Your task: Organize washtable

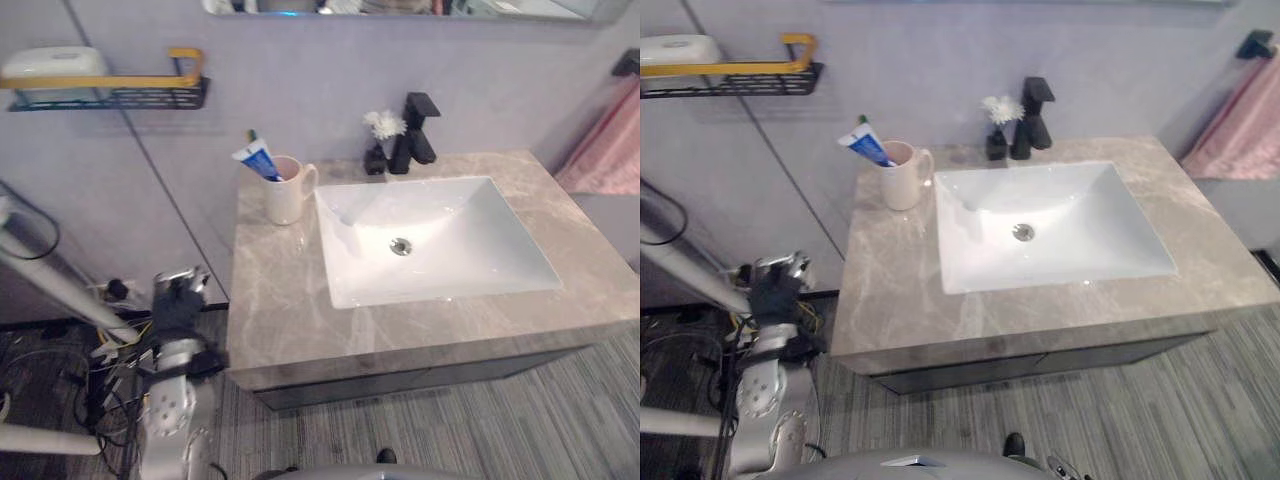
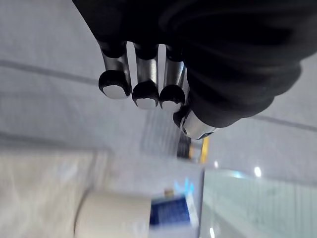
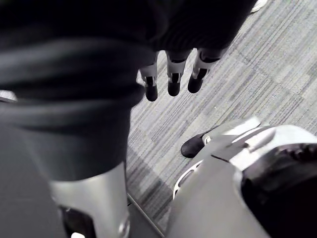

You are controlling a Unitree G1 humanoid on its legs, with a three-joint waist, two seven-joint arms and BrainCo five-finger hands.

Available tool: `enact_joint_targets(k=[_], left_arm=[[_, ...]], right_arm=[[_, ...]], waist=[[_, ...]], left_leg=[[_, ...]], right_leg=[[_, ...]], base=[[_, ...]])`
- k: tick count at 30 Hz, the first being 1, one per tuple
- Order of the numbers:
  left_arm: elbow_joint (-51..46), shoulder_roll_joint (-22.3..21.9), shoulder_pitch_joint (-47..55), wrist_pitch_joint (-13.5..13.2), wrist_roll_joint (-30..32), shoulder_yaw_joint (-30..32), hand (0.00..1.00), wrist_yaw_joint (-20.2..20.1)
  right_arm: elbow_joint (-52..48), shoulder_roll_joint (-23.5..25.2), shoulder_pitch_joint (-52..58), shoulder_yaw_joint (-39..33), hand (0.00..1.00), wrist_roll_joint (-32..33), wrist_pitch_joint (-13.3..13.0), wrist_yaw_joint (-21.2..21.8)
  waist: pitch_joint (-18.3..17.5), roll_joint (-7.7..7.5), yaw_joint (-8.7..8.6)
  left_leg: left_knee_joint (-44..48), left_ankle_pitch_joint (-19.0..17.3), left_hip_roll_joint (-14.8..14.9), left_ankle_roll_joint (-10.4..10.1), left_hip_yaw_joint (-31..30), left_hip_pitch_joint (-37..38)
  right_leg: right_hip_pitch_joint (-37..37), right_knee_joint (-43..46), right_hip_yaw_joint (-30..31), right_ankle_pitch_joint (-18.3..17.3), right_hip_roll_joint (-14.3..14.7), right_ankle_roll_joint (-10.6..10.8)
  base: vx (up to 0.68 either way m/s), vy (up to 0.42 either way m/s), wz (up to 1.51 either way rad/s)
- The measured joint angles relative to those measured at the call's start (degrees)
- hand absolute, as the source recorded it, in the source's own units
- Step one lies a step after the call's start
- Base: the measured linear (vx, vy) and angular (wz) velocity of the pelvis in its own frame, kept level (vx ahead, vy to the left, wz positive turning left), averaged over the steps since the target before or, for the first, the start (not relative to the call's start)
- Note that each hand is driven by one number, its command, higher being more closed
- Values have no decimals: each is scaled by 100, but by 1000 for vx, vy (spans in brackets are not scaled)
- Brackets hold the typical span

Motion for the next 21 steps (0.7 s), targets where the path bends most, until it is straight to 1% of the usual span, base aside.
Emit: enact_joint_targets(k=[1,2,3,4,5,6,7,8,10,11,12,13,14,15,17,18,19,21], left_arm=[[169,-150,111,-39,29,266,100,100],[599,-196,152,-47,53,476,100,210],[875,-201,172,-46,62,571,100,276],[1512,-211,174,-25,155,732,100,392],[1825,-223,176,-5,186,795,100,451],[2424,-256,182,89,274,898,100,563],[2980,-293,169,199,289,923,100,620],[3251,-306,159,240,338,921,100,631],[4347,-312,110,414,567,887,100,593],[5135,-293,-17,487,699,896,100,555],[5517,-282,-64,517,731,895,100,534],[6184,-277,-128,602,860,889,100,486],[6637,-274,-210,654,960,882,100,460],[7040,-185,-253,687,1032,1056,0,395],[7755,-29,-312,760,1174,1057,0,252],[7907,6,-320,804,1172,1081,0,214],[8123,98,-321,916,1217,1130,0,111],[8384,122,-324,1060,1365,1192,0,-124]], right_arm=[[-8,1,54,-22,0,27,-2,-5],[-9,-10,106,-31,0,135,-5,-11],[-10,-16,114,-31,0,190,-6,-18],[-22,-35,120,-19,0,194,-15,-25],[-30,-41,113,-4,0,194,-37,-28],[-72,-41,95,54,0,194,-51,-32],[-122,-52,68,135,0,193,-49,-39],[-189,-45,70,153,0,193,-46,-42],[-273,-21,33,219,0,187,-50,-74],[-267,-19,30,250,0,185,-47,-76],[-261,-16,26,256,0,185,-46,-76],[-238,-14,2,264,0,181,-43,-76],[-235,-14,-14,263,0,181,-43,-76],[-209,-10,-40,252,0,176,-43,-78],[-115,-23,-132,207,0,169,-39,-79],[-85,-22,-153,171,0,162,-42,-79],[-3,-26,-187,104,0,129,-33,-73],[35,-28,-201,85,0,122,-24,-64]], waist=[[-10,16,75],[-31,44,198],[-51,66,238],[-88,66,265],[-83,80,275],[-100,101,281],[-127,82,277],[-136,72,277],[-142,61,263],[-166,33,257],[-171,37,255],[-165,17,246],[-167,15,223],[-165,15,197],[-157,29,112],[-156,33,105],[-154,39,112],[-151,38,108]], left_leg=[[2,14,1,-10,-93,19],[1,25,10,-27,-142,70],[1,29,11,-33,-172,89],[-4,42,16,-47,-235,134],[-17,49,21,-56,-237,168],[-57,73,37,-78,-239,209],[-94,104,61,-88,-241,219],[-112,117,69,-95,-239,226],[-204,167,92,-107,-224,279],[-250,186,103,-113,-218,305],[-275,195,107,-116,-211,329],[-347,215,115,-121,-194,393],[-376,219,118,-119,-171,420],[-384,219,123,-118,-152,427],[-406,230,123,-103,-90,497],[-420,231,124,-102,-62,529],[-439,229,124,-100,19,598],[-500,224,122,-93,103,678]], right_leg=[[67,0,-105,-14,8,-11],[133,0,-152,-22,23,-22],[166,0,-183,-31,29,-36],[252,0,-272,-42,35,-51],[288,-1,-297,-49,41,-60],[320,-1,-326,-58,50,-71],[321,-1,-356,-60,57,-75],[320,-1,-364,-62,60,-78],[315,-2,-378,-82,71,-101],[315,-2,-370,-84,79,-98],[320,-3,-361,-87,82,-95],[316,-3,-317,-91,89,-91],[317,-3,-281,-94,90,-89],[317,-3,-258,-94,92,-83],[318,-3,-207,-90,92,-74],[321,-3,-173,-87,92,-69],[333,-3,-84,-77,94,-56],[349,-3,-8,-77,89,-53]], base=[[-66,-28,37],[-56,-34,29],[-44,-35,26],[-29,-28,21],[-42,-35,20],[-48,-35,9],[-49,-36,5],[-43,-33,1],[-29,-29,-5],[-13,-25,-6],[-8,-22,-11],[2,-15,-15],[13,-17,-18],[23,-14,-12],[39,-11,-15],[55,-2,-29],[57,7,-29],[55,18,-25]])
